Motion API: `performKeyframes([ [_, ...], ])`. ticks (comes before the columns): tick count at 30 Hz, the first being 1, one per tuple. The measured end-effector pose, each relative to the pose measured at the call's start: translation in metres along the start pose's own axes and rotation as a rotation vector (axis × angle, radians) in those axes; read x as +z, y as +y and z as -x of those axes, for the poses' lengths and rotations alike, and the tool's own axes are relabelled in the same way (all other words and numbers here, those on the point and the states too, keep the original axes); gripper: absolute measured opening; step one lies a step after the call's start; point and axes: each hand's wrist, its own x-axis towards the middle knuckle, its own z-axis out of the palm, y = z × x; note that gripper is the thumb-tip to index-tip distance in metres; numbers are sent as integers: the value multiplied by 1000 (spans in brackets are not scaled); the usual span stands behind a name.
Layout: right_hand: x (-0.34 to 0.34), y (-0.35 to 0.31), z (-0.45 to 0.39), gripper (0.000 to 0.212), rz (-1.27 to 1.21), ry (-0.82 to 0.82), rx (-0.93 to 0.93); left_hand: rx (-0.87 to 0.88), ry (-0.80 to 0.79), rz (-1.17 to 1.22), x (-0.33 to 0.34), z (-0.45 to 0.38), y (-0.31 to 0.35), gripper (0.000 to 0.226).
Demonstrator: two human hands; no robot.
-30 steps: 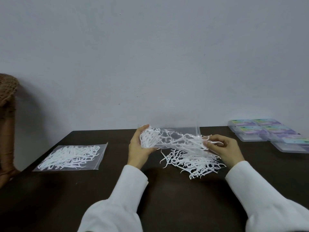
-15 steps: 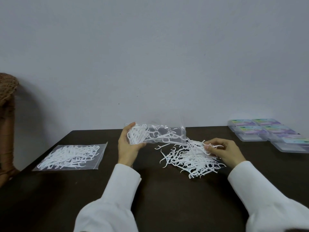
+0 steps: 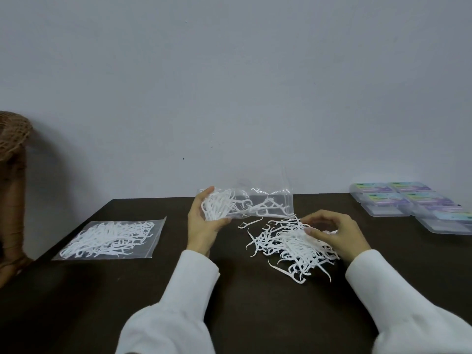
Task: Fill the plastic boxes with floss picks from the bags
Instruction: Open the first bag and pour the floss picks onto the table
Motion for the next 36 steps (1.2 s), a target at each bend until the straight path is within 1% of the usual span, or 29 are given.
performKeyframes([
  [2, 0, -5, 0, 12, -149, 46, -38, -5, -18, -5, 4, 2, 0, 73],
  [4, 1, -12, 0, 12, -331, 49, -18, 12, -57, 0, 8, 5, 0, 74],
  [6, 5, -19, 1, 20, -520, -26, 86, 28, -116, 13, 13, 8, 0, 75],
  [8, 9, -23, 2, 34, -671, -131, 209, 33, -196, 22, 18, 12, 2, 77],
  [10, 10, -23, 2, 48, -697, -208, 261, 35, -287, 17, 21, 14, 3, 80],
  [12, 7, -21, 1, 63, -644, -254, 278, 45, -363, -14, 20, 14, 4, 82],
  [13, 4, -19, 1, 61, -602, -252, 276, 61, -397, -47, 18, 14, 4, 84],
  [16, -7, -14, 0, 44, -503, -243, 280, 108, -466, -178, 13, 14, 8, 86],
  [18, -10, -17, 1, 36, -457, -298, 271, 156, -442, -291, 12, 13, 10, 86],
  [19, -10, -17, 2, 37, -415, -322, 257, 190, -412, -361, 12, 12, 8, 86],
  [21, -8, -18, 2, 46, -334, -344, 230, 271, -363, -507, 12, 9, 2, 86],
  [23, -8, -20, 3, 51, -271, -336, 212, 333, -363, -608, 12, 8, -4, 90],
  [25, -7, -20, 3, 73, -205, -330, 181, 367, -385, -662, 15, 11, -7, 93],
  [26, -7, -19, 4, 79, -188, -331, 171, 375, -394, -670, 16, 13, -8, 94],
  [27, -7, -18, 4, 75, -175, -338, 167, 382, -398, -666, 18, 14, -8, 94],
  [29, -7, -16, 2, 50, -131, -354, 168, 398, -386, -644, 21, 15, -9, 95],
  [30, -6, -18, 1, 46, -65, -350, 153, 408, -371, -636, 22, 15, -10, 97],
  [31, -4, -20, 1, 55, 4, -354, 113, 422, -355, -631, 24, 15, -10, 98],
  [32, -3, -21, 0, 72, 70, -371, 75, 437, -337, -625, 25, 15, -9, 98],
  [33, -3, -21, 0, 82, 114, -375, 67, 448, -319, -621, 26, 16, -8, 98],
  [34, -2, -18, 0, 78, 134, -369, 68, 453, -301, -618, 27, 17, -7, 97],
  [36, -1, -16, 1, 50, 121, -380, 85, 442, -273, -611, 29, 19, -5, 99],
])
